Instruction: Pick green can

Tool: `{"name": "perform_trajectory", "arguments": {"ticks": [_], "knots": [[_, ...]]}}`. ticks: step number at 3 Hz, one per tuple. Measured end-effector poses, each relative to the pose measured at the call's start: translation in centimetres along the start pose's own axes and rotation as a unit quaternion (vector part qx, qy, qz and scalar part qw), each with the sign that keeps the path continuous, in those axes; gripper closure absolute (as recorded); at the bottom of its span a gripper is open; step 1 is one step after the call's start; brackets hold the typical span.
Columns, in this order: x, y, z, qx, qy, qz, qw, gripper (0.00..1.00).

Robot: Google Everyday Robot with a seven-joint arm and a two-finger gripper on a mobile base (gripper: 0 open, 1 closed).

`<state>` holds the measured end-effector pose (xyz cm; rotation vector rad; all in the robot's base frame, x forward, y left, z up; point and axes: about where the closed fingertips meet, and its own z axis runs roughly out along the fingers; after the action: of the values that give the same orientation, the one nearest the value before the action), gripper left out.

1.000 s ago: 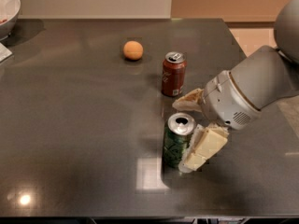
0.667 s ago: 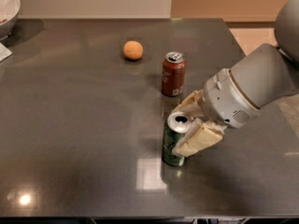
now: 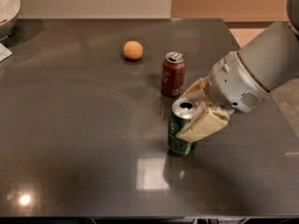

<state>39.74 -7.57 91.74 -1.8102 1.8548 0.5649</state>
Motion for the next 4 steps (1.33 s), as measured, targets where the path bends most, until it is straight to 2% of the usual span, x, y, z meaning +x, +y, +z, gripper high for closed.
{"name": "perform_trajectory", "arguments": {"ticks": [1, 3, 4], "knots": [[-1.1, -0.8, -1.9, 0.003, 0.006, -0.007, 1.0000, 1.00], [-3.5, -2.5, -5.1, 0.007, 0.009, -0.029, 0.9995, 1.00], [-4.9, -3.1, -6.6, 0.018, 0.003, -0.049, 0.9986, 1.00]]}}
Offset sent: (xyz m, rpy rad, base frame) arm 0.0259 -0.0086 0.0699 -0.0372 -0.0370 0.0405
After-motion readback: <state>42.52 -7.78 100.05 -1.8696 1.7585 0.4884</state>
